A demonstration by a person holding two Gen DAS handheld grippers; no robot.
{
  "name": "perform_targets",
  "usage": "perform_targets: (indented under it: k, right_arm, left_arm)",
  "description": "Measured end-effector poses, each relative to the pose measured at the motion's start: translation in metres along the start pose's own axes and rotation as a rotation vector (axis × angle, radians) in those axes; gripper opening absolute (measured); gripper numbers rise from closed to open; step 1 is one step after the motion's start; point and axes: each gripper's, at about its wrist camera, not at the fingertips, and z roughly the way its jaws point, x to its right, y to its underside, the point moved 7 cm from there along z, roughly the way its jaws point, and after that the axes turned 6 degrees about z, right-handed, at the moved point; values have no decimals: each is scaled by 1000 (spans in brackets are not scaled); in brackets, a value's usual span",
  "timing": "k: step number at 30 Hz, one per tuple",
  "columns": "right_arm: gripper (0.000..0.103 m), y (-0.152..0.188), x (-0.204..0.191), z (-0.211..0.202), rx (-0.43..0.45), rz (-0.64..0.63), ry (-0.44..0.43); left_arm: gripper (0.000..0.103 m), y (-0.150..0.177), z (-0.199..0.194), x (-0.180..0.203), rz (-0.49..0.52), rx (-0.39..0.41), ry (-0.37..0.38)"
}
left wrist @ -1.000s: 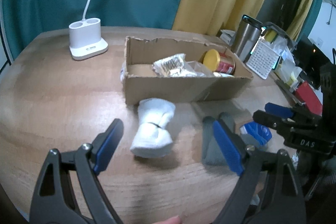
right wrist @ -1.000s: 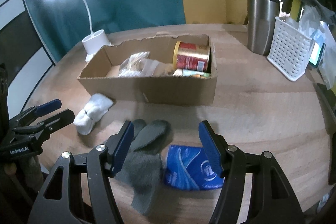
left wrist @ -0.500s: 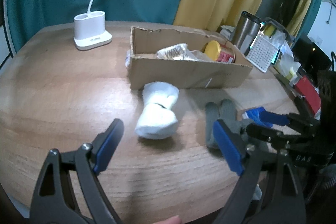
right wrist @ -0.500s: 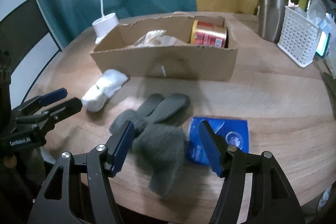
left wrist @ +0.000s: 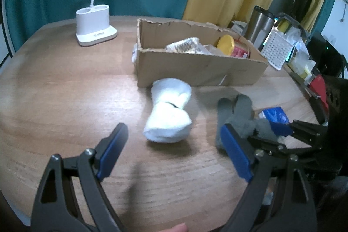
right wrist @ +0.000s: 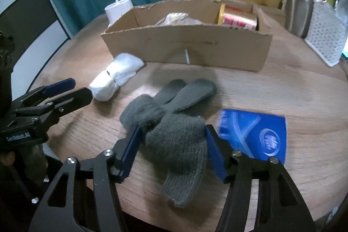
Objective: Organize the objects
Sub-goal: 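Grasp the gray knit glove with the right tool while the left grasps the white rolled socks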
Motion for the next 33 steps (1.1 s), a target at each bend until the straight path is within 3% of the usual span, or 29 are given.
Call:
perform_targets:
  k: [7, 19, 21, 24, 33]
  right_arm:
    - [45, -9, -4, 1, 6, -22, -63]
    - [43, -37, 15, -17, 57, -6, -68]
    - [43, -40, 18, -20, 63, -2, -66]
    - [43, -44, 20, -24, 72, -6, -66]
    - [43, -54, 23, -39, 114, -10, -68]
  left_arm:
    - [88, -7, 22, -9, -5, -38, -24]
    - [86, -15, 52, -6, 35, -85, -56]
    - [71, -17, 55, -3, 57, -91, -60]
    - [60, -17, 58, -2, 74, -99, -60]
    - [43, -15, 54, 6, 81, -101, -31]
